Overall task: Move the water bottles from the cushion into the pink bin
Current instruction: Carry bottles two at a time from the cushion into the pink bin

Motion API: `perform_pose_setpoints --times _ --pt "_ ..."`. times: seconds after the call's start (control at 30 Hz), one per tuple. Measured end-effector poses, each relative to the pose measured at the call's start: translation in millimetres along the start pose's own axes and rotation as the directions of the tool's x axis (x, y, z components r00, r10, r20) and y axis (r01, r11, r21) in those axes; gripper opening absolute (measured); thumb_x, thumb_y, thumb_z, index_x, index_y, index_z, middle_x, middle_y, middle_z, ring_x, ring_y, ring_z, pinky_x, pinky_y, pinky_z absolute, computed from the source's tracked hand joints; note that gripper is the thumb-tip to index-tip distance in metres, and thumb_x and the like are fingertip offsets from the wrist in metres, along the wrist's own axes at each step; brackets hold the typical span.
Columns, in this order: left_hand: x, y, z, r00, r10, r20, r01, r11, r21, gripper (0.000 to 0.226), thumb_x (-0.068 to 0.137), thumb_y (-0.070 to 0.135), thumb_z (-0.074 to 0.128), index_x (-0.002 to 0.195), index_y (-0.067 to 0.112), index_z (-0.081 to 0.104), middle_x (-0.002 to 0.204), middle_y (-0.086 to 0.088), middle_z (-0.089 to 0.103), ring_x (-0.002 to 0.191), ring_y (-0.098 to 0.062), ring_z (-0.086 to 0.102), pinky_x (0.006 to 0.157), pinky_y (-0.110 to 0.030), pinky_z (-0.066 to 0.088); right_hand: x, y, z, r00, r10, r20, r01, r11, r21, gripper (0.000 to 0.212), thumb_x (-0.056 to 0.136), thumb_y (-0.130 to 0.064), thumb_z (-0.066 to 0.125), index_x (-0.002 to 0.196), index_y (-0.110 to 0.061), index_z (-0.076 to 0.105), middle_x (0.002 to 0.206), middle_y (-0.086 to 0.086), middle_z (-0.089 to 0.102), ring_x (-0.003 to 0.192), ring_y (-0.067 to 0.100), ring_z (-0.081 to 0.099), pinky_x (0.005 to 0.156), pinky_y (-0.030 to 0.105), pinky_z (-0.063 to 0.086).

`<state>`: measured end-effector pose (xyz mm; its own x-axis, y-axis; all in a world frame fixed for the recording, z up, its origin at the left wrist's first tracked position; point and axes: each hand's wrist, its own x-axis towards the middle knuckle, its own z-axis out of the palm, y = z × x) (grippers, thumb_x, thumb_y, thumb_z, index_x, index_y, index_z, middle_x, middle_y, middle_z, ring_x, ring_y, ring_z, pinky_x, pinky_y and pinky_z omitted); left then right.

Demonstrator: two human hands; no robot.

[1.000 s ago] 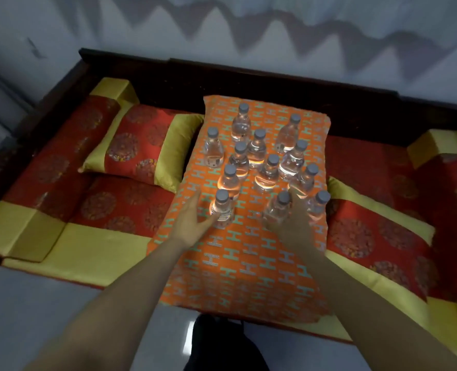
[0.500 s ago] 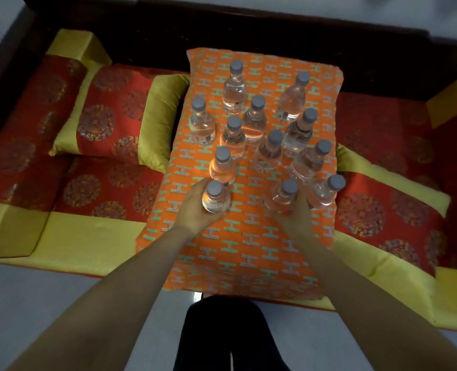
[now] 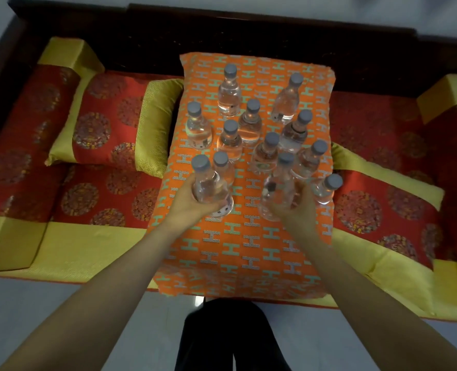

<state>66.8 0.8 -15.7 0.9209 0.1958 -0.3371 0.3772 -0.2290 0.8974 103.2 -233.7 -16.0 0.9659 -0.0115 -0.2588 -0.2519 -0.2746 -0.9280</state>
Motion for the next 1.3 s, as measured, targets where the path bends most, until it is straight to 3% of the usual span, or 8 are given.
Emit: perform_pose_setpoints --times 0.17,0.3,0.43,0.63,0.83,1.0,1.17,1.3 --pt "0 25 -18 1.0 -0.017 -0.012 0.016 0.998 -0.059 0.083 0.047 0.045 0.087 0.118 0.018 0.055 0.11 -0.005 0.068 0.1 -0.02 0.066 0.088 -0.042 0.054 -1 -23 -11 0.997 -0.067 -0.031 0.067 0.998 -0.01 0.065 0.066 -0.016 0.085 0.119 -0.021 0.048 0.111 -0.004 0.061 0.096 0.008 0.061 0.079 0.02 0.049" --pt "1 45 -29 1.0 0.006 -0.005 -0.006 0.997 -0.077 0.093 0.037 0.056 0.09 0.118 0.029 0.052 0.111 0.001 0.068 0.102 -0.019 0.066 0.091 -0.05 0.052 -9 -39 -33 0.996 -0.077 -0.049 0.079 0.996 0.042 0.058 0.068 -0.018 0.084 0.116 -0.022 0.052 0.108 -0.005 0.062 0.091 0.0 0.061 0.073 0.014 0.049" --pt "-4 82 -21 0.993 0.099 0.071 -0.094 0.993 -0.074 0.081 0.046 0.038 0.091 0.116 0.021 0.056 0.108 -0.002 0.069 0.097 -0.017 0.067 0.089 -0.045 0.055 -25 -53 -66 0.982 -0.069 -0.175 0.088 0.991 0.105 0.057 0.06 -0.033 0.083 0.112 -0.026 0.06 0.109 0.006 0.066 0.097 0.018 0.064 0.08 0.033 0.053" --pt "-20 126 34 0.957 0.212 0.195 -0.202 0.977 -0.071 0.047 0.063 0.016 0.085 0.102 0.019 0.06 0.089 0.007 0.066 0.067 0.01 0.06 0.057 -0.013 0.047 -72 -54 -130 0.938 -0.008 -0.346 0.084 0.975 0.205 0.049 0.063 -0.014 0.085 0.106 -0.017 0.061 0.092 -0.001 0.068 0.082 0.011 0.064 0.071 0.028 0.051" --pt "-51 151 106 0.889 0.272 0.369 -0.256 0.962 -0.093 0.037 0.067 0.007 0.083 0.095 0.017 0.061 0.073 0.015 0.07 0.062 0.01 0.061 0.057 -0.009 0.047 -145 -39 -204 0.868 0.024 -0.496 0.078 0.98 0.183 0.05 0.065 -0.007 0.084 0.106 -0.023 0.06 0.101 0.002 0.066 0.084 0.013 0.064 0.068 0.025 0.053" --pt "-88 179 183 0.808 0.304 0.505 -0.287 0.951 -0.114 0.047 0.068 0.011 0.083 0.107 0.008 0.058 0.085 0.004 0.066 0.063 0.008 0.062 0.056 -0.01 0.049 -215 -22 -274 0.76 0.084 -0.644 0.067 0.976 0.206 0.063 0.054 -0.023 0.088 0.11 -0.017 0.058 0.108 0.01 0.067 0.094 0.023 0.068 0.074 0.041 0.058" --pt "-139 201 267 0.713 0.332 0.618 -0.327 0.937 -0.126 0.052 0.064 0.013 0.086 0.108 0.009 0.057 0.092 0.0 0.07 0.072 -0.001 0.068 0.06 -0.016 0.052 -278 -5 -342 0.67 0.106 -0.735 0.092 0.97 0.224 0.049 0.069 -0.002 0.08 0.111 -0.008 0.056 0.099 0.006 0.068 0.082 0.015 0.065 0.055 0.018 0.051" --pt "-189 209 337 0.656 0.335 0.677 -0.342 0.931 -0.129 0.055 0.066 0.011 0.084 0.113 0.012 0.055 0.1 0.0 0.069 0.08 -0.004 0.07 0.062 -0.014 0.054 -325 30 -405 0.63 0.131 -0.766 0.092 0.966 0.241 0.055 0.066 -0.008 0.083 0.114 -0.01 0.056 0.109 0.01 0.066 0.096 0.021 0.066 0.058 0.016 0.052"
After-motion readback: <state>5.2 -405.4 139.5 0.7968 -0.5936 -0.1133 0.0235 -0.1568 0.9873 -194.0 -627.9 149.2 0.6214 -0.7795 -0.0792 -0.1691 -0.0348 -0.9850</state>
